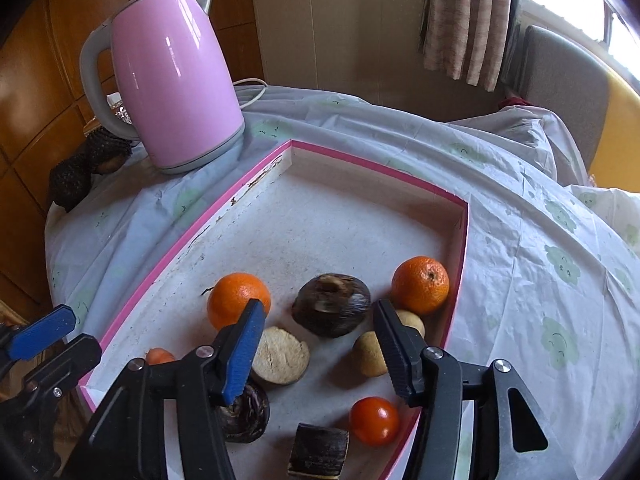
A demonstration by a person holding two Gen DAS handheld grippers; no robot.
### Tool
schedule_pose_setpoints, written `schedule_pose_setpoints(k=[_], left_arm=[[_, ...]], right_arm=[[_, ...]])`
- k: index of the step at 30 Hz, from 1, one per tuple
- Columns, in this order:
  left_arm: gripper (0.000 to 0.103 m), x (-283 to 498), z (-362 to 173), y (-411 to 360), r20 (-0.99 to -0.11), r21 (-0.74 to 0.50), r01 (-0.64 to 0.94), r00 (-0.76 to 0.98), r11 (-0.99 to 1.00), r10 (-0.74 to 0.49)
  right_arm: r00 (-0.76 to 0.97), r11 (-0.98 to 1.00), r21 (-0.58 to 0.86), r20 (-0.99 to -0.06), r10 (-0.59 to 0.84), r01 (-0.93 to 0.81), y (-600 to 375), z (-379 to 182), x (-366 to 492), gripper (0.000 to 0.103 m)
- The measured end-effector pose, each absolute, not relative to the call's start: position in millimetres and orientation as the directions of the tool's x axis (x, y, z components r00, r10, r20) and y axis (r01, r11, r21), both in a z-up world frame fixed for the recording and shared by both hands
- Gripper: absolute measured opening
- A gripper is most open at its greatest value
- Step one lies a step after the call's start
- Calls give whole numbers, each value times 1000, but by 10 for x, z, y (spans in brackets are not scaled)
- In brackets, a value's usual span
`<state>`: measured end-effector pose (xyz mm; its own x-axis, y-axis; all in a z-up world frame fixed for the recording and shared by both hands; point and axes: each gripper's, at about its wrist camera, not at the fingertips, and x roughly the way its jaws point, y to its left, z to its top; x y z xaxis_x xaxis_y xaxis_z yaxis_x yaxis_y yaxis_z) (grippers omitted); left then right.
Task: Organize fruits
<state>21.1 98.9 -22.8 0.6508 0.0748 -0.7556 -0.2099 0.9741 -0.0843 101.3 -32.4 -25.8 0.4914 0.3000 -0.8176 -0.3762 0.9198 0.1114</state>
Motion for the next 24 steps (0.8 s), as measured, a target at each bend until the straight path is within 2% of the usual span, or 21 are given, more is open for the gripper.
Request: schedule_pose_setpoints(k=[4,6,17,22,23,24], left_arm=[[43,185,-198,963,-747,-81,-211,659,974,81],[45,164,-175,944,-741,-78,-211,666,974,85],[46,37,-37,771,-705,-36,-185,701,982,106],[46,-19,23,716,-693,-29,-177,713,984,107],[47,-30,35,710,-690,-27,-179,715,984,111],[52,-41,48,704,-686,-27,-179,718,984,112]], right_arm=[[519,927,118,-800,301,-356,-382,-202,897,62],[544,933,113,-786,294,-341,-422,-143,814,67],[686,970,68,-696,213,-233,-630,158,304,82],[707,976,69,-679,199,-208,-709,211,165,84],[710,976,69,-676,197,-205,-719,218,145,84],[713,977,68,-674,194,-202,-728,224,118,85]])
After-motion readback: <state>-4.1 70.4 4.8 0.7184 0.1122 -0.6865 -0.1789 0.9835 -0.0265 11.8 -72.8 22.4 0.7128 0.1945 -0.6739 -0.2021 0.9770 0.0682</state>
